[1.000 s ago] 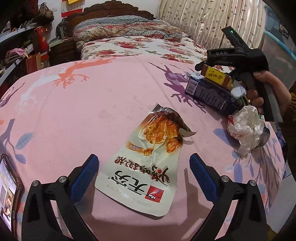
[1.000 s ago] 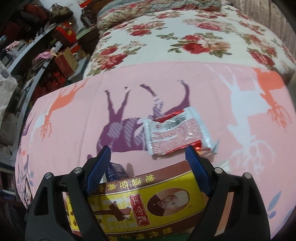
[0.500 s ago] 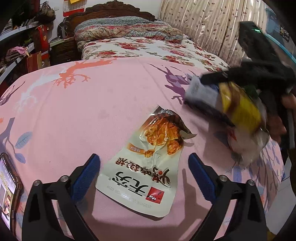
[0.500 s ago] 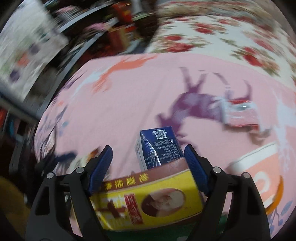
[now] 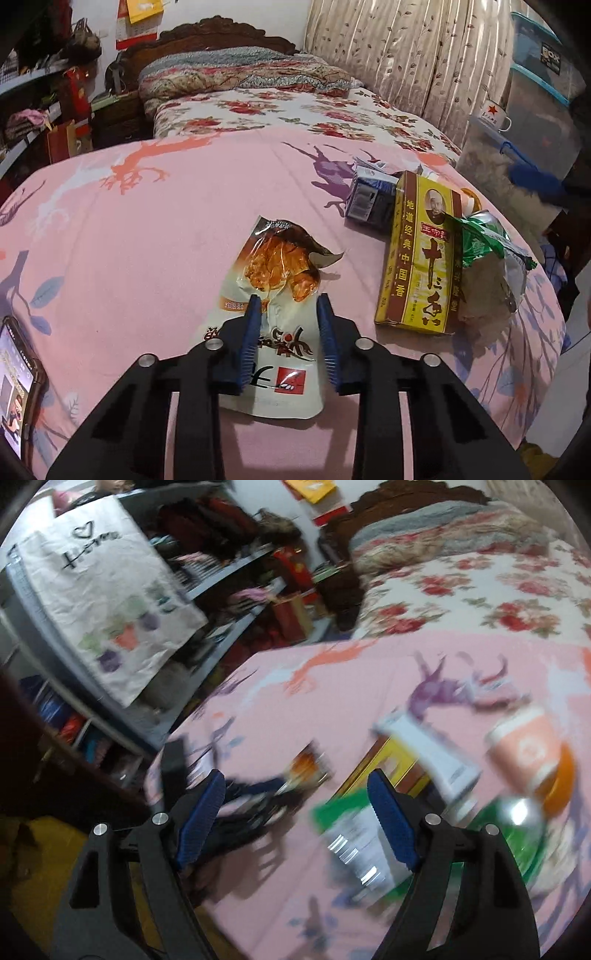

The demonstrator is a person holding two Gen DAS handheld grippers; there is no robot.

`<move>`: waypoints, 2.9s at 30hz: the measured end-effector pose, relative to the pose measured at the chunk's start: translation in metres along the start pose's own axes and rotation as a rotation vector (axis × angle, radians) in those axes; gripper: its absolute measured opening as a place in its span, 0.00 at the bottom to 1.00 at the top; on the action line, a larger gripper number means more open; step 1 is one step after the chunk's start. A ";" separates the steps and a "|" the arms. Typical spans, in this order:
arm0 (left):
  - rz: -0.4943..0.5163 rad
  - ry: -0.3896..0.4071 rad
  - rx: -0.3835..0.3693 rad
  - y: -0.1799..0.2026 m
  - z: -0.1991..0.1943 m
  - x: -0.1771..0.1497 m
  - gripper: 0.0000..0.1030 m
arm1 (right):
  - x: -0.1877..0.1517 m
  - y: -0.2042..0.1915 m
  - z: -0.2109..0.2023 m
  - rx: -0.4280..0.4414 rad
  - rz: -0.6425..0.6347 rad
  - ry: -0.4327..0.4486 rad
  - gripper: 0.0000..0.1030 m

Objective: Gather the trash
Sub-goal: 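Grasp the green snack wrapper with the right tool while the left tool grasps the orange snack bag, then carry both wrappers to the wastebasket and open both tools over it, then grasp the yellow spice box with the left tool while the right tool grasps crumpled tissue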

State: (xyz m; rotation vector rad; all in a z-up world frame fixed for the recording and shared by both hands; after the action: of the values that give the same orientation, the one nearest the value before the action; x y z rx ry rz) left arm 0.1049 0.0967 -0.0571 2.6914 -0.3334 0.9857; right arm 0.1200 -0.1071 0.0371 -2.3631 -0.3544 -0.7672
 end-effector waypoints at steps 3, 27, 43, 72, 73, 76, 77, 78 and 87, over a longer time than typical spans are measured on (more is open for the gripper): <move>-0.017 -0.001 -0.018 -0.002 -0.003 0.001 0.25 | -0.027 -0.009 -0.009 -0.122 -0.034 0.037 0.77; -0.101 0.023 -0.407 0.057 -0.054 0.047 0.23 | -0.058 0.105 -0.058 -0.120 0.328 0.287 0.20; 0.257 -0.259 -0.712 0.353 0.089 0.152 0.23 | -0.150 0.272 -0.231 -0.385 0.665 0.573 0.20; 0.346 -0.209 -0.631 0.394 0.057 0.103 0.74 | -0.172 0.280 -0.263 -0.426 0.699 0.643 0.70; 0.356 -0.204 -0.616 0.377 0.047 0.093 0.74 | -0.169 0.270 -0.251 -0.403 0.686 0.624 0.69; 0.355 -0.188 -0.549 0.323 0.022 0.068 0.74 | -0.163 0.245 -0.219 -0.348 0.651 0.564 0.63; 0.342 -0.187 -0.525 0.306 0.017 0.063 0.74 | -0.161 0.239 -0.211 -0.338 0.640 0.548 0.61; 0.324 -0.188 -0.510 0.291 0.013 0.059 0.74 | -0.158 0.229 -0.199 -0.324 0.621 0.525 0.60; -0.014 -0.049 -0.248 0.117 -0.023 0.063 0.74 | -0.143 0.153 -0.119 -0.183 0.508 0.359 0.60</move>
State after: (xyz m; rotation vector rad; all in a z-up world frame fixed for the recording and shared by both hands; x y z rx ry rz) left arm 0.1032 -0.0138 0.0203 2.4918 -0.4163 0.8166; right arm 0.0189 -0.3085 -0.0465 -2.2671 0.4679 -0.9718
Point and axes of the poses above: each gripper's, at about its wrist camera, not at the fingertips, and z roughly the way its jaws point, y to its right, x to its top, the point moved 1 cm from there along z, roughly the way its jaws point, and after that the axes turned 2 degrees about -x, right-handed, at the moved point
